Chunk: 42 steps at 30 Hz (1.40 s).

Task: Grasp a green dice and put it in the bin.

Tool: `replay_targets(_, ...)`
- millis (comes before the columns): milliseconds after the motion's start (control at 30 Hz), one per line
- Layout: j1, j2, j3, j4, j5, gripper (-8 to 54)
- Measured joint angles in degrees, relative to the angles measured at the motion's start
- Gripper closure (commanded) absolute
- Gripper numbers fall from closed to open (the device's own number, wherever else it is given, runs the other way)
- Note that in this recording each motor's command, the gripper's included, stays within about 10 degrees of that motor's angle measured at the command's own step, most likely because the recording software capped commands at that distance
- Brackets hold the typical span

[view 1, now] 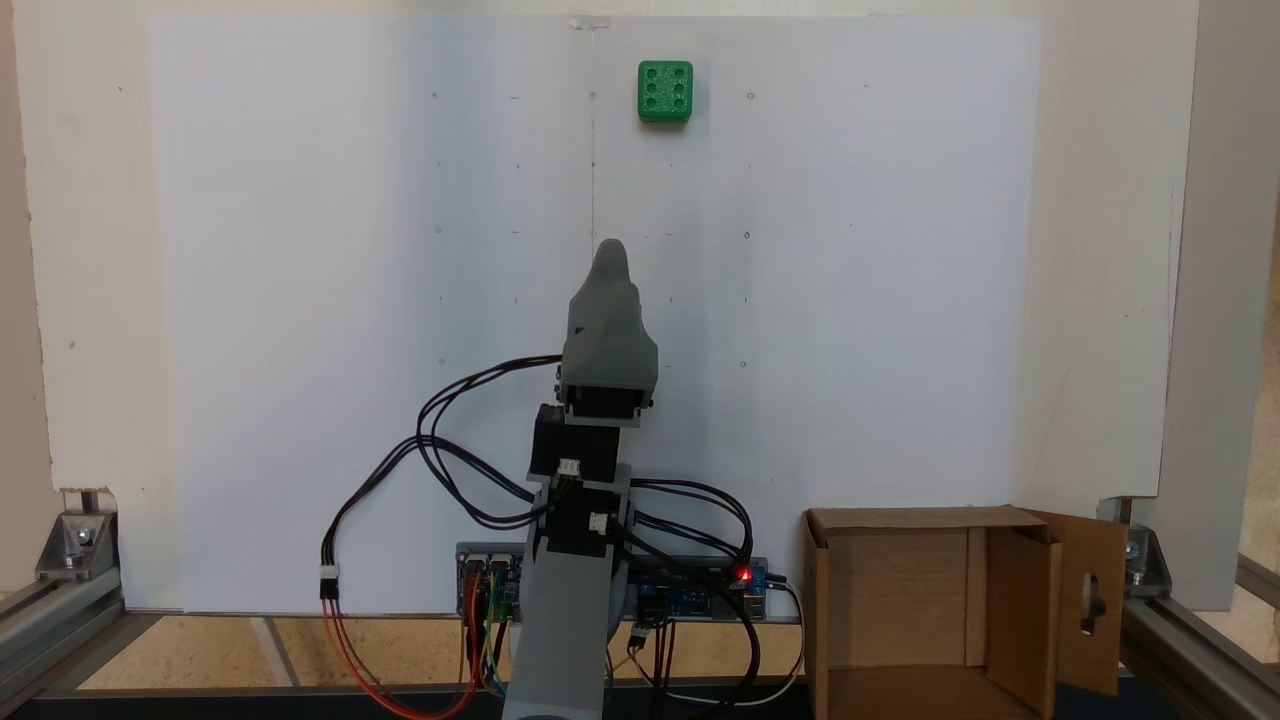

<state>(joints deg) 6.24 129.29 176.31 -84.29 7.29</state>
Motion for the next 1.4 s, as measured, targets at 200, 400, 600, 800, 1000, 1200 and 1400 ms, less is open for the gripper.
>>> replay_targets(200, 0.0, 0.0, 0.0, 0.0, 0.0, 0.9)
replay_targets(400, 0.0, 0.0, 0.0, 0.0, 0.0, 1.1)
replay_targets(600, 0.0, 0.0, 0.0, 0.0, 0.0, 1.4)
replay_targets(800, 0.0, 0.0, 0.0, 0.0, 0.0, 1.5)
replay_targets(1000, -0.2, 0.0, 0.0, -0.2, 0.0, 2.4)
replay_targets(1200, -0.6, 0.0, -6.0, 14.3, 0.0, 2.2)
replay_targets(1400, -2.9, 0.0, -23.5, 37.9, 0.0, 1.9)
